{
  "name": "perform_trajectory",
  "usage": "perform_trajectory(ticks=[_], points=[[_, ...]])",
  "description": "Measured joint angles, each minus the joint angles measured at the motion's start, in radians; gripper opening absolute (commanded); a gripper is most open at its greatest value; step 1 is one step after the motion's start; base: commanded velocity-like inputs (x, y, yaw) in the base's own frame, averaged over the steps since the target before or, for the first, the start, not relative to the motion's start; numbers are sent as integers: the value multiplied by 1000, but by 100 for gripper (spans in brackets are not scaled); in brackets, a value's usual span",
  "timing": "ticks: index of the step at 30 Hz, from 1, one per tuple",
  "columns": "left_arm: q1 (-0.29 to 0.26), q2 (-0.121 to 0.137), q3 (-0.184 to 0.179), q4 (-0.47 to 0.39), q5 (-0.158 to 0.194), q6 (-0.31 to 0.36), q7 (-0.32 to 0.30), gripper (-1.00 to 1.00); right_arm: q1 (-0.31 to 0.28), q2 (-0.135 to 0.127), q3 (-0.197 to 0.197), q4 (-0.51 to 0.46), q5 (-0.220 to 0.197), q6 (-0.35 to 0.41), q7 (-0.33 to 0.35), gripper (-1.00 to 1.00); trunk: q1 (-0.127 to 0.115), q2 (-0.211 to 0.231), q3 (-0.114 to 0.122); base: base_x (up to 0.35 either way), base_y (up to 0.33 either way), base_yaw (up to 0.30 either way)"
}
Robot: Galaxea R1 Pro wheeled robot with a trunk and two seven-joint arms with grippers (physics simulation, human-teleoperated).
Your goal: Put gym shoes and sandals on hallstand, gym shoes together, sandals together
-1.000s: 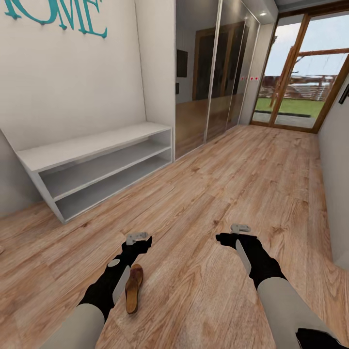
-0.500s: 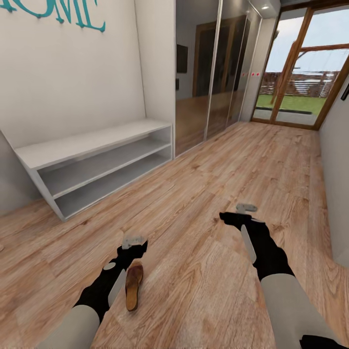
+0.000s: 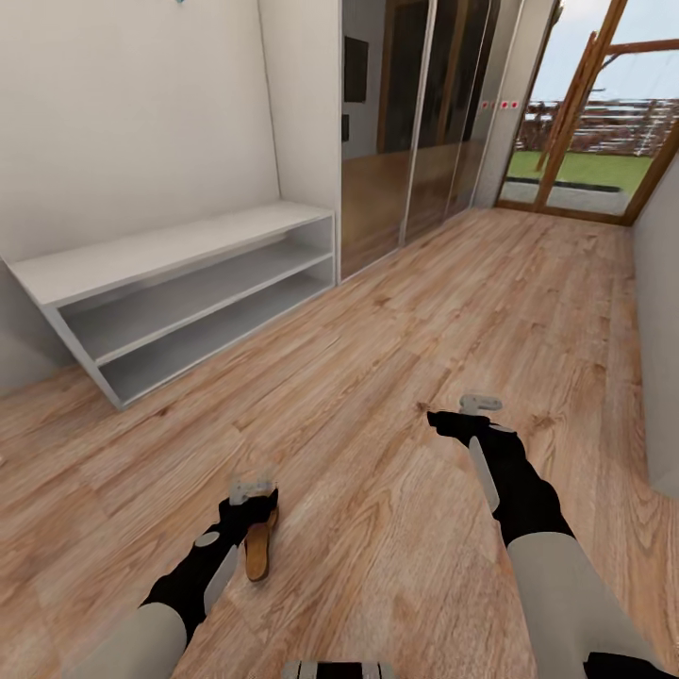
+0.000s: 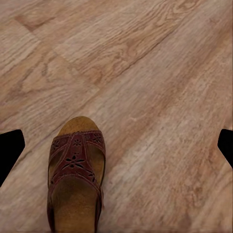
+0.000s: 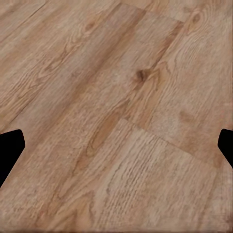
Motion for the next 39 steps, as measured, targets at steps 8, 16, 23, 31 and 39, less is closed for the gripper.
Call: perform_trajectory(ticks=[8,16,23,31,39], points=[[0,-1,0,7,1,-7,1,100,0,0,0,0,0,0,0,100,4,-2,-44,0,0,0],[0,0,0,7,1,-8,1,100,0,0,-1,0,0,0,0,100,7,-4,-88,0,0,0],[0,0,0,7,1,-8,1,100,0,0,-1,0,0,0,0,100,10,-5,-127,0,0,0],[0,0,0,7,1,-8,0,100,0,0,-1,0,0,0,0,100,14,-7,-171,0,0,0],[0,0,1,7,2,-11,0,100,0,0,-1,0,0,0,0,100,18,-9,-215,0,0,0]])
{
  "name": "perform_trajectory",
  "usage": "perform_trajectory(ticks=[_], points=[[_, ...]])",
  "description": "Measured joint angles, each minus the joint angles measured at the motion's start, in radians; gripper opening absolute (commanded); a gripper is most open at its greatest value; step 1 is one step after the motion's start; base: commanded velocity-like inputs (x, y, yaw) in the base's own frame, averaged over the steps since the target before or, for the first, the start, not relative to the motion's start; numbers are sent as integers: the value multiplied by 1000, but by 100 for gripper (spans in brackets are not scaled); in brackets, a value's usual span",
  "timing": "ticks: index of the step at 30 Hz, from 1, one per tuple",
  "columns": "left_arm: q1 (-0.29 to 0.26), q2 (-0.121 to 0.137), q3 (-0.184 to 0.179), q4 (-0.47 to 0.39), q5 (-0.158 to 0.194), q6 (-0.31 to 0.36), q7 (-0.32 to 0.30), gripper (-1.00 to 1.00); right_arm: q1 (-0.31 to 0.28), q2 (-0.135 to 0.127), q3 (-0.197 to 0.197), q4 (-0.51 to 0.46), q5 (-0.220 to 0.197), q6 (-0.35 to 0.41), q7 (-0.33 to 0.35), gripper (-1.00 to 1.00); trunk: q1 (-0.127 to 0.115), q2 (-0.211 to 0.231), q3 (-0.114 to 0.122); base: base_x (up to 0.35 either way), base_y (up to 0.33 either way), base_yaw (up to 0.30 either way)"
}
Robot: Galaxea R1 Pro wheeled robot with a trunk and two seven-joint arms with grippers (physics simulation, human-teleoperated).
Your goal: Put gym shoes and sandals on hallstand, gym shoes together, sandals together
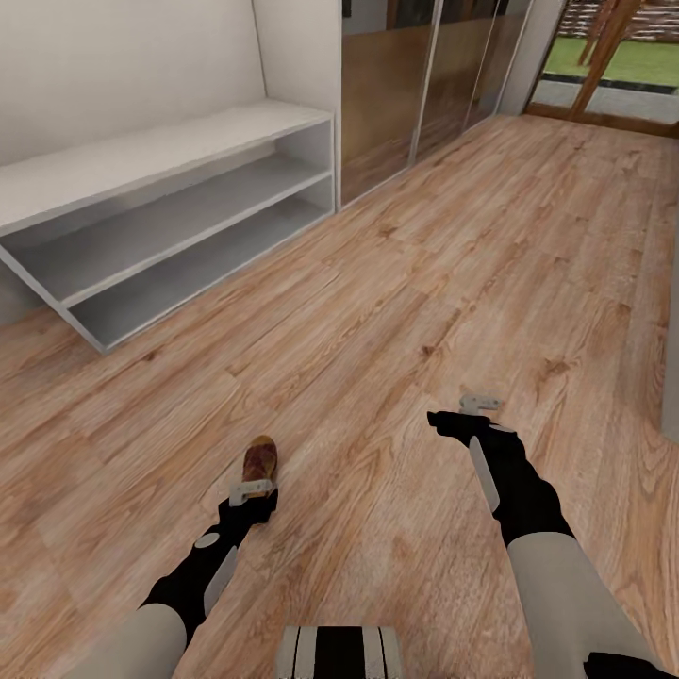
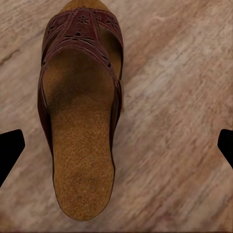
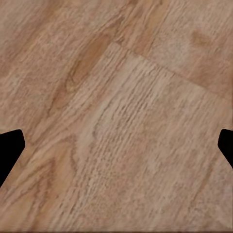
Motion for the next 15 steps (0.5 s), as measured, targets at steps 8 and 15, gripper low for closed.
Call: perform_trajectory(ticks=[8,15], points=[[0,0,1,5,2,-35,0,100,0,0,1,0,0,0,0,100,4,-2,-43,0,0,0],[0,0,40,7,3,-39,0,100,0,0,1,0,0,0,0,100,4,-2,-48,0,0,43]])
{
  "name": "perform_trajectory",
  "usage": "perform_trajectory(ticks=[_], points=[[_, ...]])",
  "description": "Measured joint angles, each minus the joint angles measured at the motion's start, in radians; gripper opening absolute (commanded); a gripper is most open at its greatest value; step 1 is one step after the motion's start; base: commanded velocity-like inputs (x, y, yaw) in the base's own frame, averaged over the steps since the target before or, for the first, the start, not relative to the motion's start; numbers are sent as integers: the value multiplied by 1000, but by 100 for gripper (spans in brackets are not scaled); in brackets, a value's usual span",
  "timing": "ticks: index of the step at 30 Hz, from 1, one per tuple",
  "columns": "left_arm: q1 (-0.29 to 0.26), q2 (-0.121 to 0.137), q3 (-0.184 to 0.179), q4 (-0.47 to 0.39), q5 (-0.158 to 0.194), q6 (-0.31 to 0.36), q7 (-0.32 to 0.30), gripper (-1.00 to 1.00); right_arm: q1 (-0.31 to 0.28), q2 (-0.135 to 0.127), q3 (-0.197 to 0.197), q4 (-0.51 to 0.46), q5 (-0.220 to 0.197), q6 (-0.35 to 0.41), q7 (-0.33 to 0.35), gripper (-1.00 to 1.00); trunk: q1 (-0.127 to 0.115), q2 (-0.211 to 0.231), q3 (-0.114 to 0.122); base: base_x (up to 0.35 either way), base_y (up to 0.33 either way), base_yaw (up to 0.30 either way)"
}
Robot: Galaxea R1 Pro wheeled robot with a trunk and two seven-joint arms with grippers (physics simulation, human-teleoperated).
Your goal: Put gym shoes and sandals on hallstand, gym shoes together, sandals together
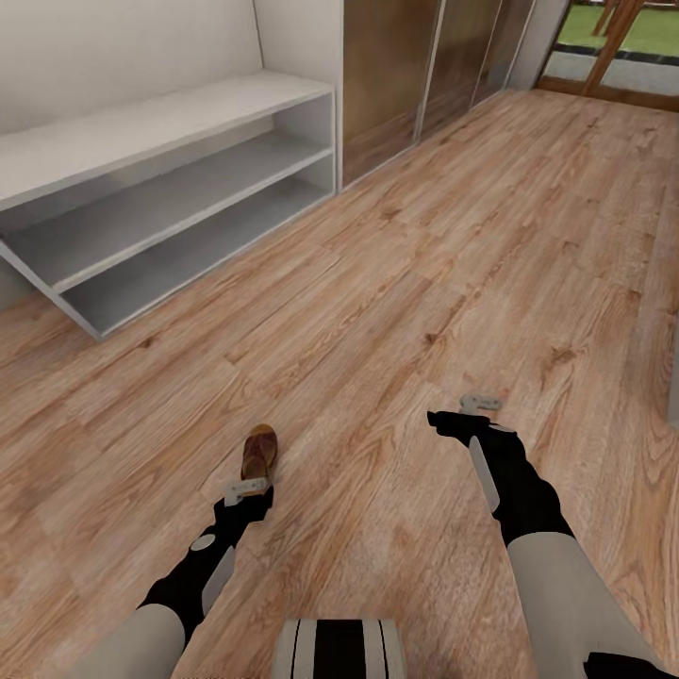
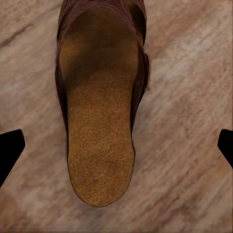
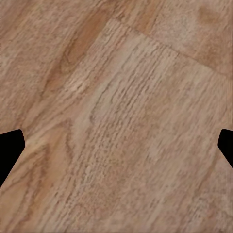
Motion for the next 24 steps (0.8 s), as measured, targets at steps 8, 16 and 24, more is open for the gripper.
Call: perform_trajectory(ticks=[8,16,24], points=[[0,0,63,0,-3,-1,-1,100,0,0,-1,0,0,0,0,100,0,0,-6,0,0,83],[0,0,66,0,-4,-2,-1,100,0,0,0,0,0,0,0,100,3,-1,-36,0,0,3],[0,0,65,-1,-7,-2,-1,100,0,0,0,0,0,0,0,100,6,-3,-76,0,0,0]])
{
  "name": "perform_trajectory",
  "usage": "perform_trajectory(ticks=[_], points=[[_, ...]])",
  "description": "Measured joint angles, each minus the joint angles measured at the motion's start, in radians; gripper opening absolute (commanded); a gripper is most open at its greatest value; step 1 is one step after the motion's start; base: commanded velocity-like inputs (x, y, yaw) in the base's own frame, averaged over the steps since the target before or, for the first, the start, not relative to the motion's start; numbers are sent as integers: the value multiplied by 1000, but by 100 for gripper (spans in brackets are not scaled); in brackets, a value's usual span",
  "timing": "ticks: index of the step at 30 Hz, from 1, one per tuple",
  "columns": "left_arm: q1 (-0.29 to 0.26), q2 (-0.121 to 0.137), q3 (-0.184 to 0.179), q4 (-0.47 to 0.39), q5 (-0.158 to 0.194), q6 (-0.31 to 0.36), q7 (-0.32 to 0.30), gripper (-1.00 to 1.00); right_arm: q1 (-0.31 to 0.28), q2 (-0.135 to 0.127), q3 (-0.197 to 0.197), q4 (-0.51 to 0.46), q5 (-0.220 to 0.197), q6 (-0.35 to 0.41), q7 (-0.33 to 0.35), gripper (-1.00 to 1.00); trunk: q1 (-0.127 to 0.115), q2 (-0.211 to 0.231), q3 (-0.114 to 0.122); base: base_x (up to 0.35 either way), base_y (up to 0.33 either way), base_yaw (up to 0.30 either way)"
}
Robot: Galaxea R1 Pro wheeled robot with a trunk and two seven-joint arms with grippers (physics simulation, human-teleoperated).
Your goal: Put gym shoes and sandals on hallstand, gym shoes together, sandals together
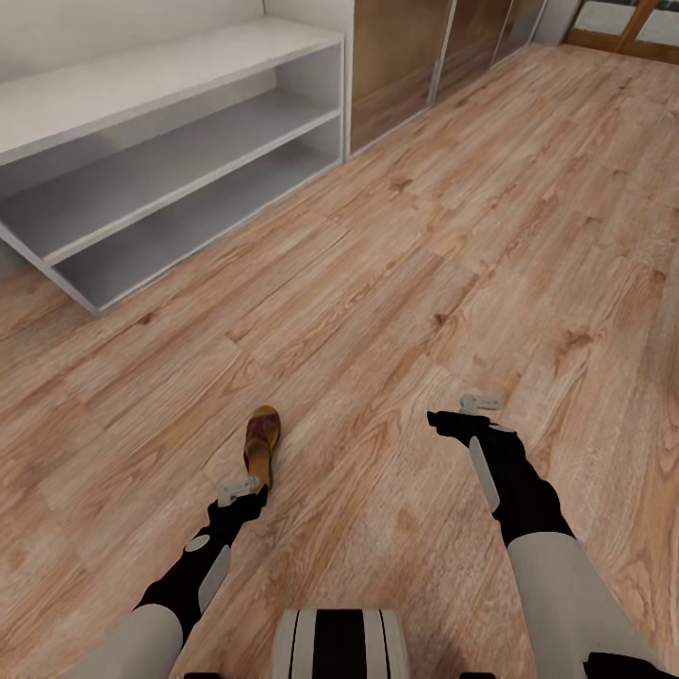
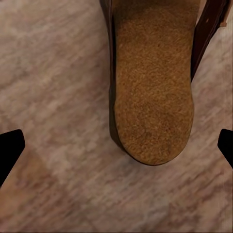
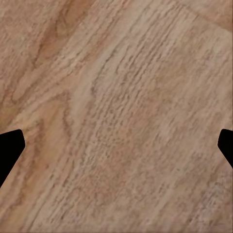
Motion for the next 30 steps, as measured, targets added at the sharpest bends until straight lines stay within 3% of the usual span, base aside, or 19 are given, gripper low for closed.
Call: perform_trajectory(ticks=[22,30], points=[[0,0,-2,0,0,0,0,100,0,0,-1,0,-1,0,0,100,0,0,-8,0,0,-27],[0,0,-2,1,-1,0,0,100,0,0,0,0,-1,0,0,100,4,-2,-51,0,0,0]])
